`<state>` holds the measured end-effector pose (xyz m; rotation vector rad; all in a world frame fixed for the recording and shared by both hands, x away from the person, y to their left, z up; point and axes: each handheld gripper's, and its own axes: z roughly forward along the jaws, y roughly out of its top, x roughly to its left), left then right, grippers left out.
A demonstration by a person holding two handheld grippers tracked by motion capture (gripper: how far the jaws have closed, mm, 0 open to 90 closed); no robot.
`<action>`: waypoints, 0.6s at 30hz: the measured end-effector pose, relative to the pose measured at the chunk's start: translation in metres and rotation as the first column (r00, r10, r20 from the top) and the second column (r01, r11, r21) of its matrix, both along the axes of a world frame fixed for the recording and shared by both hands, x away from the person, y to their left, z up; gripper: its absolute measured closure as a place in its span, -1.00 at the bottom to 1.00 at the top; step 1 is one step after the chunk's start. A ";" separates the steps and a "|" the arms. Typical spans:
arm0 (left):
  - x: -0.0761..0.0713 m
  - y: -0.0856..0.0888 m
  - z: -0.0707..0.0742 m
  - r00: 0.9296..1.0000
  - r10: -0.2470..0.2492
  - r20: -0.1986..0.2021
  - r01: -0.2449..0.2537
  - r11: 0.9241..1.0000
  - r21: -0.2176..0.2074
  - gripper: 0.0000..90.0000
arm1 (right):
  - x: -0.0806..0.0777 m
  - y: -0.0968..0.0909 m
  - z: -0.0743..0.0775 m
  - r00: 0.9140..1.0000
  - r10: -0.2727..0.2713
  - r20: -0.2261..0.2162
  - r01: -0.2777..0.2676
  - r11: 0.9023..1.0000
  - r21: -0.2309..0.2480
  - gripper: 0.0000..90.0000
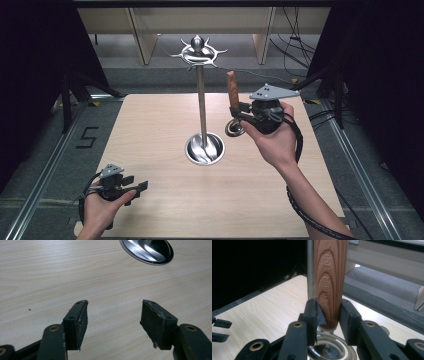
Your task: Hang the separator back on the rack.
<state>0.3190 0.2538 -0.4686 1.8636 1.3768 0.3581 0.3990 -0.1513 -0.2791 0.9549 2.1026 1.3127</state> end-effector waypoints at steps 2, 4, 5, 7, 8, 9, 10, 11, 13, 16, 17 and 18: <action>0.001 0.000 0.000 1.000 -0.003 -0.003 0.003 1.000 -0.004 -0.16 | 0.001 0.001 0.001 1.000 0.007 0.003 -0.007 1.000 0.000 0.56; 0.000 0.000 0.000 1.000 -0.005 0.003 0.005 1.000 -0.002 -0.16 | 0.001 0.001 0.001 1.000 0.008 0.008 -0.008 1.000 -0.002 0.56; 0.000 0.000 0.000 1.000 -0.004 0.001 0.004 1.000 -0.004 -0.16 | 0.001 0.003 0.001 1.000 -0.006 0.005 0.006 1.000 0.017 0.56; 0.000 0.000 0.000 1.000 -0.002 0.002 0.002 1.000 0.000 -0.16 | 0.001 0.003 0.003 1.000 0.009 -0.003 -0.008 1.000 0.005 0.56; 0.000 0.000 0.000 1.000 0.000 0.001 0.000 1.000 0.001 -0.16 | 0.001 0.003 0.003 1.000 0.006 -0.002 -0.006 1.000 0.012 0.56; 0.000 0.000 0.000 1.000 -0.002 0.001 0.002 1.000 -0.004 -0.16 | 0.002 0.004 0.004 1.000 0.015 0.007 -0.015 1.000 0.012 0.56; 0.000 0.000 0.000 1.000 -0.003 0.000 0.003 1.000 -0.001 -0.16 | 0.002 0.005 0.004 1.000 0.003 0.021 -0.004 1.000 0.018 0.56; 0.000 0.000 0.000 1.000 -0.003 0.001 0.003 1.000 -0.002 -0.16 | 0.003 0.004 0.005 1.000 0.012 0.024 -0.012 1.000 0.010 0.56; 0.000 0.000 0.000 1.000 -0.006 -0.001 0.006 1.000 -0.001 -0.17 | 0.003 0.005 0.006 1.000 0.013 0.011 -0.014 1.000 0.011 0.56; 0.000 0.001 0.000 1.000 -0.007 0.001 0.007 1.000 0.004 -0.16 | 0.004 0.006 0.008 1.000 0.012 0.008 -0.012 1.000 0.011 0.56; 0.000 0.000 0.000 1.000 -0.004 0.002 0.004 1.000 0.004 -0.16 | 0.004 0.006 0.009 1.000 0.015 0.009 -0.015 1.000 0.006 0.56; 0.000 0.000 0.000 1.000 -0.004 0.002 0.004 1.000 0.004 -0.17 | 0.004 0.006 0.009 1.000 0.015 0.009 -0.015 1.000 0.006 0.56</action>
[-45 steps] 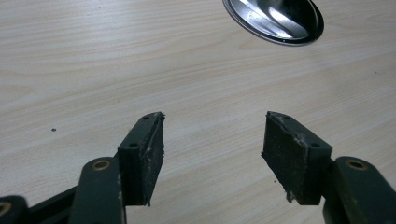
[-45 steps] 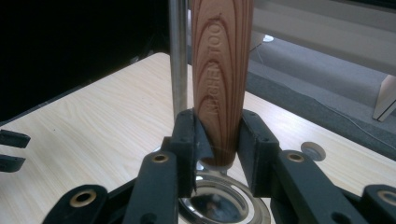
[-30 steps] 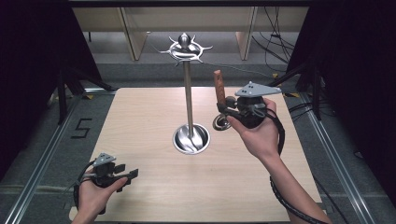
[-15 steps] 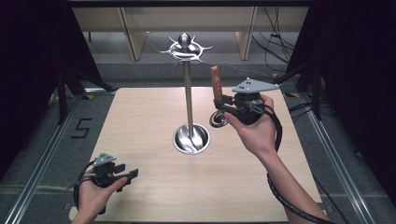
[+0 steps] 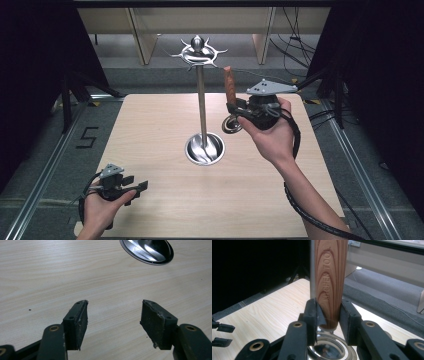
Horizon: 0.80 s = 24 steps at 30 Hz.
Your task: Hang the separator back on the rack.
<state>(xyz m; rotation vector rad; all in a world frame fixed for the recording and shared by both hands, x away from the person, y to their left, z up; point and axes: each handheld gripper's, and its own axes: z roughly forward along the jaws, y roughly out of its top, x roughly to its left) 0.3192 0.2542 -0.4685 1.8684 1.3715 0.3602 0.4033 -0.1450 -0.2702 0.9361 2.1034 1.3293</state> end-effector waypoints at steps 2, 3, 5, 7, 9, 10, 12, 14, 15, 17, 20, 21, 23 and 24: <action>0.000 0.000 0.000 1.000 0.000 -0.002 0.000 1.000 -0.005 -0.16 | 0.000 0.002 0.002 1.000 0.004 -0.009 -0.004 1.000 -0.001 0.56; 0.000 0.000 0.000 1.000 0.000 0.001 0.000 1.000 -0.004 -0.16 | 0.001 0.002 0.002 1.000 0.003 0.005 -0.003 1.000 -0.006 0.56; 0.000 0.000 0.000 1.000 -0.002 -0.002 0.002 1.000 -0.006 -0.16 | 0.002 0.005 0.002 1.000 0.014 -0.001 -0.014 1.000 0.003 0.56; 0.000 0.000 0.000 1.000 -0.002 -0.001 0.002 1.000 -0.006 -0.16 | 0.003 0.005 0.002 1.000 0.018 0.007 -0.018 1.000 -0.006 0.56; 0.000 0.000 0.000 1.000 0.000 0.001 0.000 1.000 -0.005 -0.17 | 0.004 0.004 0.003 1.000 0.008 0.007 -0.008 1.000 -0.011 0.56; 0.000 0.000 0.000 1.000 -0.001 -0.002 0.001 1.000 -0.004 -0.16 | 0.004 0.005 0.003 1.000 0.011 0.005 -0.011 1.000 0.001 0.56; 0.000 0.000 0.000 1.000 0.000 -0.001 0.000 1.000 -0.007 -0.16 | 0.004 0.006 0.004 1.000 0.010 -0.003 -0.010 1.000 -0.001 0.56; 0.000 0.000 0.000 1.000 0.002 -0.001 -0.002 1.000 -0.005 -0.17 | 0.005 0.007 0.004 1.000 0.003 0.009 -0.003 1.000 0.008 0.56; 0.000 -0.001 0.000 1.000 -0.001 -0.002 0.001 1.000 -0.007 -0.16 | 0.006 0.007 0.005 1.000 0.020 0.009 -0.020 1.000 -0.006 0.56; 0.000 -0.001 0.000 1.000 0.001 -0.001 -0.001 1.000 -0.006 -0.16 | 0.005 0.008 0.006 1.000 0.013 -0.002 -0.013 1.000 0.002 0.56; 0.000 0.000 0.000 1.000 -0.002 -0.004 0.002 1.000 -0.004 -0.16 | 0.007 0.009 0.006 1.000 0.020 -0.002 -0.020 1.000 0.003 0.56; 0.000 0.000 0.000 1.000 -0.003 -0.004 0.003 1.000 -0.005 -0.16 | 0.007 0.010 0.006 1.000 0.018 0.000 -0.018 1.000 -0.006 0.56; 0.000 -0.001 0.000 1.000 0.000 -0.001 0.000 1.000 -0.008 -0.16 | 0.007 0.011 0.006 1.000 0.015 -0.008 -0.015 1.000 0.000 0.56; 0.000 -0.001 0.000 1.000 -0.001 -0.002 0.001 1.000 -0.007 -0.16 | 0.007 0.011 0.007 1.000 0.018 -0.006 -0.018 1.000 -0.003 0.56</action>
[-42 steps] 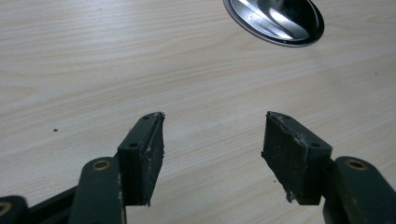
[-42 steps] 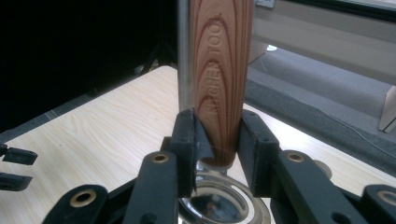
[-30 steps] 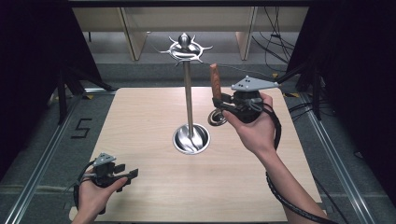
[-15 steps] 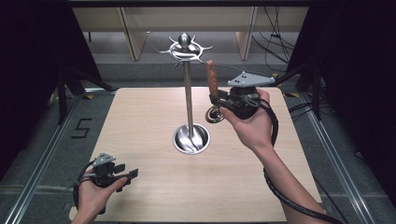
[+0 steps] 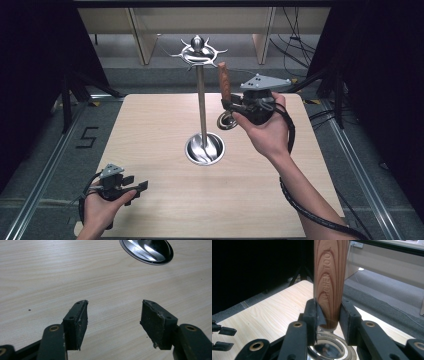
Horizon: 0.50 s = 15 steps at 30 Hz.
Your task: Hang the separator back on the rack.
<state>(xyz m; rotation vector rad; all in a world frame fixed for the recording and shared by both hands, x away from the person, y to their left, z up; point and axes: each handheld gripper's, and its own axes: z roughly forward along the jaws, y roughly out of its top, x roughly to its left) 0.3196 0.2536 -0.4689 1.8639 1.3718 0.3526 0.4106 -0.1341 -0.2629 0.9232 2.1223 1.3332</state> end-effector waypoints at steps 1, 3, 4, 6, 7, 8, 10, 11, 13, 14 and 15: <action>0.000 0.000 0.000 1.000 0.000 0.000 0.000 1.000 0.000 -0.16 | 0.000 0.000 0.000 1.000 0.000 0.000 0.000 1.000 0.000 0.56; 0.000 0.000 0.000 1.000 -0.001 0.003 0.001 1.000 0.002 -0.16 | 0.001 0.001 0.001 1.000 -0.001 0.015 0.001 1.000 0.003 0.56; 0.000 0.000 0.000 1.000 -0.001 0.003 0.001 1.000 0.002 -0.16 | 0.001 0.001 0.001 1.000 -0.001 0.015 0.001 1.000 0.003 0.56; 0.000 0.000 0.000 1.000 -0.003 0.000 0.003 1.000 0.000 -0.16 | 0.000 0.002 0.003 1.000 -0.004 0.004 0.004 1.000 0.012 0.56; 0.000 0.000 0.000 1.000 0.000 0.001 0.000 1.000 0.001 -0.16 | 0.001 0.002 0.003 1.000 0.004 0.012 -0.004 1.000 0.005 0.56; 0.000 0.000 0.000 1.000 -0.001 0.004 0.001 1.000 0.003 -0.16 | 0.001 0.002 0.003 1.000 0.005 0.006 -0.005 1.000 0.005 0.56; 0.000 0.000 0.000 1.000 -0.001 0.004 0.001 1.000 0.003 -0.16 | 0.002 0.002 0.003 1.000 0.003 0.007 -0.003 1.000 0.000 0.56; 0.000 0.000 0.001 1.000 -0.003 0.002 0.003 1.000 0.003 -0.16 | 0.002 0.003 0.003 1.000 0.012 0.012 -0.012 1.000 0.006 0.56; 0.000 0.000 0.000 1.000 -0.001 0.005 0.001 1.000 0.003 -0.16 | 0.002 0.003 0.003 1.000 0.008 0.016 -0.007 1.000 -0.002 0.56; 0.000 0.000 0.001 1.000 -0.003 -0.002 0.003 1.000 0.001 -0.16 | 0.002 0.003 0.003 1.000 0.008 0.016 -0.007 1.000 -0.002 0.56; 0.000 0.001 0.001 1.000 -0.005 -0.003 0.005 1.000 0.004 -0.16 | 0.000 0.005 0.003 1.000 0.010 0.011 -0.010 1.000 0.003 0.56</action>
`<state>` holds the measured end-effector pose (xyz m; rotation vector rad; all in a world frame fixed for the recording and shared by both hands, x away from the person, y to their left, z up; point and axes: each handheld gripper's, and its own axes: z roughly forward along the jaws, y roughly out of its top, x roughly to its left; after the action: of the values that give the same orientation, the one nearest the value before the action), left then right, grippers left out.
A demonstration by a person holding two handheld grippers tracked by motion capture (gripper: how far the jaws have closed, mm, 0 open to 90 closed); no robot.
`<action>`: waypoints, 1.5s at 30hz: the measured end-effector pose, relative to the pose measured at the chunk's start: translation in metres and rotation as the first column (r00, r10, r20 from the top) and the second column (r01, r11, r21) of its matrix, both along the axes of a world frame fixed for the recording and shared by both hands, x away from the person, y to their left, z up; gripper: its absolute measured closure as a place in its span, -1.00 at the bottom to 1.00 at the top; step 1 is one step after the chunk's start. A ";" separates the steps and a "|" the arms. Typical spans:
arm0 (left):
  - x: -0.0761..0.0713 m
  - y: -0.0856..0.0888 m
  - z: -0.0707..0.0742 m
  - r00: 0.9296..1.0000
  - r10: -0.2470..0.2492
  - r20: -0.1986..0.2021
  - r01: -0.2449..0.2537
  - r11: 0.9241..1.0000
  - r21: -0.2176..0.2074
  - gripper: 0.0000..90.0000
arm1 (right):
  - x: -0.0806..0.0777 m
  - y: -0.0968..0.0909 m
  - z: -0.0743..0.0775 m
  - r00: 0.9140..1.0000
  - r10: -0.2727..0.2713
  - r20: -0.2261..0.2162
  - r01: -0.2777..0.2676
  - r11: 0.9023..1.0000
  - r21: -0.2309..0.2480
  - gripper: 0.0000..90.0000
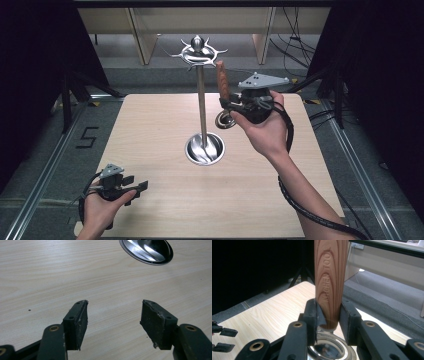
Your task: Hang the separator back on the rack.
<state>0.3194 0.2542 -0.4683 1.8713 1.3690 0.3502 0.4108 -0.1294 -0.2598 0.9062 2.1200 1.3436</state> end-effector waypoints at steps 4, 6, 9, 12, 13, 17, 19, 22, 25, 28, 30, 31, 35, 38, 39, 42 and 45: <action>0.000 -0.001 0.000 1.000 0.002 0.006 -0.002 1.000 -0.002 -0.16 | 0.000 0.001 0.000 1.000 -0.001 -0.007 0.001 1.000 0.002 0.56; 0.000 -0.001 0.000 1.000 0.006 0.011 -0.006 1.000 -0.001 -0.16 | 0.000 0.001 0.000 1.000 -0.004 -0.017 0.004 1.000 0.000 0.56; 0.000 -0.001 0.000 1.000 0.006 0.010 -0.006 1.000 -0.002 -0.16 | 0.004 0.001 -0.001 1.000 0.004 -0.010 -0.004 1.000 0.000 0.56; 0.000 -0.001 0.000 1.000 0.004 0.004 -0.004 1.000 -0.003 -0.16 | 0.005 0.002 -0.002 1.000 -0.008 -0.021 0.008 1.000 -0.005 0.56; 0.000 -0.001 0.000 1.000 0.003 0.006 -0.003 1.000 0.000 -0.16 | 0.005 0.003 -0.002 1.000 -0.003 -0.024 0.003 1.000 -0.003 0.56; 0.000 -0.001 0.000 1.000 0.004 0.008 -0.004 1.000 -0.002 -0.17 | 0.009 0.006 -0.003 1.000 0.003 -0.026 -0.003 1.000 -0.007 0.56; 0.000 -0.001 0.000 1.000 0.004 0.007 -0.004 1.000 -0.001 -0.17 | 0.010 0.008 -0.003 1.000 0.003 -0.027 -0.003 1.000 -0.010 0.56; 0.000 0.000 0.000 1.000 0.000 0.005 0.000 1.000 0.003 -0.16 | 0.011 0.010 -0.003 0.999 -0.003 -0.040 0.003 1.000 -0.002 0.56; 0.000 0.000 0.000 1.000 -0.002 0.007 0.002 1.000 0.000 -0.16 | 0.014 0.012 -0.003 1.000 -0.003 -0.030 0.003 1.000 -0.011 0.56; 0.000 0.000 0.000 1.000 -0.002 0.005 0.002 1.000 0.001 -0.16 | 0.017 0.016 -0.004 0.999 0.006 -0.037 -0.006 1.000 0.003 0.56; 0.000 -0.001 0.000 1.000 -0.006 0.002 0.006 1.000 0.005 -0.16 | 0.017 0.017 -0.004 0.999 -0.003 -0.040 0.003 1.000 0.006 0.56; 0.000 -0.001 -0.001 1.000 -0.005 0.003 0.005 1.000 -0.001 -0.16 | 0.017 0.017 -0.004 0.999 -0.007 -0.046 0.008 1.000 0.010 0.56; 0.000 -0.001 -0.001 1.000 -0.006 0.001 0.006 1.000 -0.003 -0.17 | 0.018 0.018 -0.004 0.999 -0.004 -0.049 0.005 1.000 0.019 0.56; 0.000 -0.001 -0.001 1.000 -0.006 0.001 0.006 1.000 -0.001 -0.16 | 0.018 0.019 -0.004 0.998 0.005 -0.055 -0.004 1.000 0.023 0.56; 0.000 -0.001 -0.001 1.000 -0.005 0.001 0.005 1.000 -0.002 -0.16 | 0.019 0.019 -0.004 0.999 0.009 -0.048 -0.008 1.000 0.027 0.56; 0.000 -0.001 -0.001 1.000 -0.005 0.000 0.005 1.000 -0.003 -0.16 | 0.019 0.019 -0.003 0.998 0.003 -0.064 -0.001 1.000 0.031 0.56; 0.000 -0.001 -0.001 1.000 -0.008 0.002 0.008 1.000 0.005 -0.17 | 0.022 0.020 -0.004 0.998 0.016 -0.059 -0.015 0.999 0.029 0.55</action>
<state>0.3192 0.2536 -0.4689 1.8792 1.3609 0.3512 0.4324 -0.1097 -0.2642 0.9540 2.1619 1.3735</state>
